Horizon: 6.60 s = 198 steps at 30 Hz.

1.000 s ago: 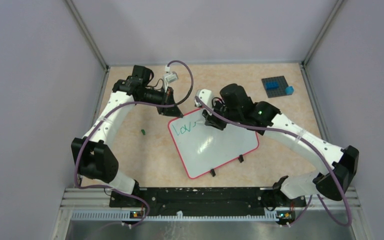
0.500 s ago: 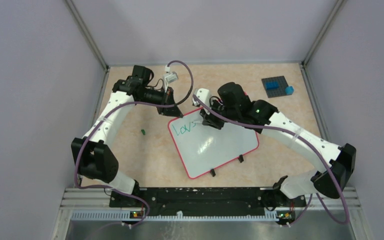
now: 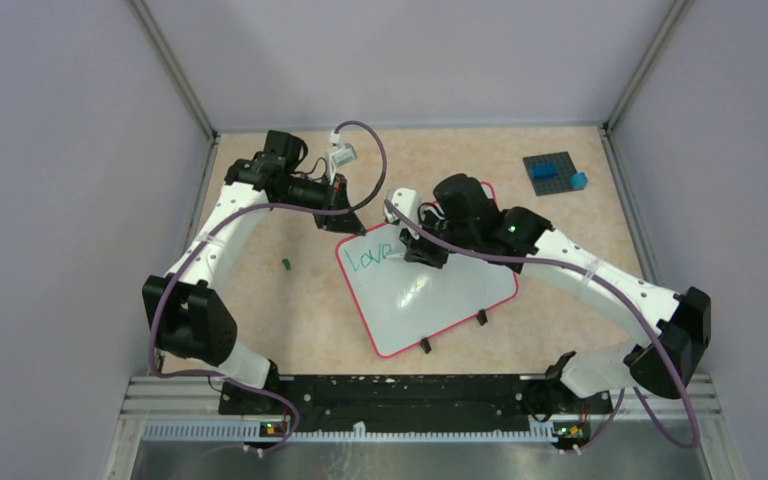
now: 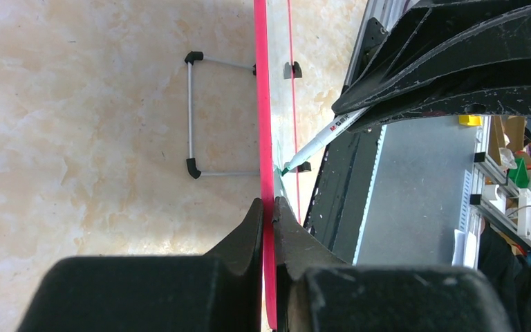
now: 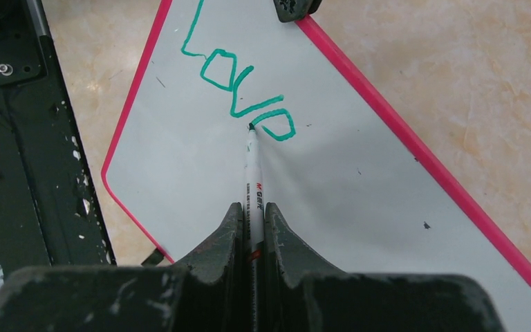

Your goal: Write a sentence on the whiteboard

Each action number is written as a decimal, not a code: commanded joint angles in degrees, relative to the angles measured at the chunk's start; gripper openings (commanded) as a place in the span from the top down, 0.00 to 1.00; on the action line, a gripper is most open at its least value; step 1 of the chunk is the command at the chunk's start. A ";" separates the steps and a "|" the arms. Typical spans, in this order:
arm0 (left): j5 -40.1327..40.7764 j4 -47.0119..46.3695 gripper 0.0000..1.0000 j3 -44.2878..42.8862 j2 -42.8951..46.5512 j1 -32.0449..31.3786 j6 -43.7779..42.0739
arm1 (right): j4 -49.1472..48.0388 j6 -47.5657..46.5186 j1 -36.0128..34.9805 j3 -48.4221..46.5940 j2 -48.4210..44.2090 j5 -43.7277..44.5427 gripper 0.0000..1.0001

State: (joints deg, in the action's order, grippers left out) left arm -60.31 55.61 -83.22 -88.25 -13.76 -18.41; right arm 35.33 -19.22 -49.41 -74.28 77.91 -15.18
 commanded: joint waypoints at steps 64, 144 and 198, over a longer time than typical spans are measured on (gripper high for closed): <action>-1.41 0.99 1.00 0.90 0.91 -1.18 -1.19 | 0.32 2.72 11.50 0.87 -7.13 -9.22 1.00; -0.94 1.12 1.00 0.56 0.60 -1.18 -0.83 | -0.02 2.24 12.42 2.69 -6.03 -3.32 1.00; -0.39 1.18 1.00 0.32 0.18 -1.18 -0.75 | 1.49 1.12 14.17 3.67 -6.19 -5.22 1.00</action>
State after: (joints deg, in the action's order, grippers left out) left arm -60.18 55.55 -83.20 -88.25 -13.76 -18.33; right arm 36.86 -16.95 -36.07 -71.96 72.75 -20.32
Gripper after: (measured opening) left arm 0.078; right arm 0.086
